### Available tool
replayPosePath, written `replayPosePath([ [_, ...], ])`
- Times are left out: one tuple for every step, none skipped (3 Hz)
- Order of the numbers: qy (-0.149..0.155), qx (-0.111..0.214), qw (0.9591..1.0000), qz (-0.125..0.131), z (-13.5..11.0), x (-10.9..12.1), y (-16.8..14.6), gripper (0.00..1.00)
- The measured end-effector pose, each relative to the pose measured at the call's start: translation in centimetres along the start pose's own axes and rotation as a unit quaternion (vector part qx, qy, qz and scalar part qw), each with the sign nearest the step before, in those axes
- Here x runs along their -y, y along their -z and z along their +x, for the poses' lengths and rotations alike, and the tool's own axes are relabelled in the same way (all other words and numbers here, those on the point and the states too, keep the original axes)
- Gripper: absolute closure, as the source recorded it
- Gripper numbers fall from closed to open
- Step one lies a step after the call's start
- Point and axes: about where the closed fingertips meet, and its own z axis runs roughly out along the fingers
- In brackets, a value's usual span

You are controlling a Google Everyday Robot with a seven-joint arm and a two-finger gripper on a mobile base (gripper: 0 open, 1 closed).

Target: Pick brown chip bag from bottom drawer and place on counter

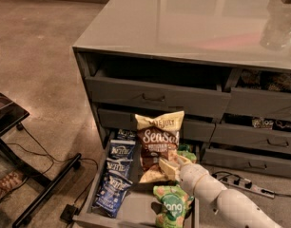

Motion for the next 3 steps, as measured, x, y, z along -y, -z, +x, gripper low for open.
replayPosePath([
  [0.017, 0.029, 0.9993, -0.014, -2.9, -1.3, 1.9, 1.00],
  [0.045, 0.098, 0.9933, -0.043, -6.9, -4.2, 5.7, 1.00],
  [0.045, 0.126, 0.9903, -0.038, -8.8, -4.3, 7.3, 1.00],
])
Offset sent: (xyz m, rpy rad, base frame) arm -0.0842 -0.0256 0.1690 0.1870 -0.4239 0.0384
